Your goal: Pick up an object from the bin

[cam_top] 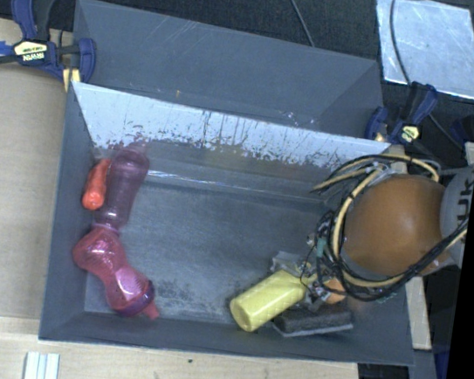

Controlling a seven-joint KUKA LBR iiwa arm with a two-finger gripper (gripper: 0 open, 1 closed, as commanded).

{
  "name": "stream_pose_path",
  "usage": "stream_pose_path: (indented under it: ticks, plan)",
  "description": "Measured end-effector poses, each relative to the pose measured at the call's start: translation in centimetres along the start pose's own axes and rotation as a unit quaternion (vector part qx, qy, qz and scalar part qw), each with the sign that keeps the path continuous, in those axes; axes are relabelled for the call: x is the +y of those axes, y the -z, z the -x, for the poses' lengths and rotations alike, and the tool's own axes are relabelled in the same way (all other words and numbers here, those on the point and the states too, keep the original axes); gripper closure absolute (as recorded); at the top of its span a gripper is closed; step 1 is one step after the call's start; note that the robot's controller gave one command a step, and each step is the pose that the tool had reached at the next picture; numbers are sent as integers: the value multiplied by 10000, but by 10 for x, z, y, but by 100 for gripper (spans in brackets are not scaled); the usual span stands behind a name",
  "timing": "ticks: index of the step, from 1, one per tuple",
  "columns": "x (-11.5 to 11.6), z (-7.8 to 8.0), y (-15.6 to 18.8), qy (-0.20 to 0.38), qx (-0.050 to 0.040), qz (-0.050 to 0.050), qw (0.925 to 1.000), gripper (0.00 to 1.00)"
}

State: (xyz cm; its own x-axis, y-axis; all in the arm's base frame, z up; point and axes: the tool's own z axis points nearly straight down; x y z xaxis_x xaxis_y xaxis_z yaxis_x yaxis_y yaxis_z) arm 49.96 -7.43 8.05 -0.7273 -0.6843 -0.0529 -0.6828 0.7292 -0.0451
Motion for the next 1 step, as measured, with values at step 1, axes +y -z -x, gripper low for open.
stream_pose_path:
  ticks: [1]
  plan:
    - [-6, 28, -12, -1006, 108, 68, 9948, 100]
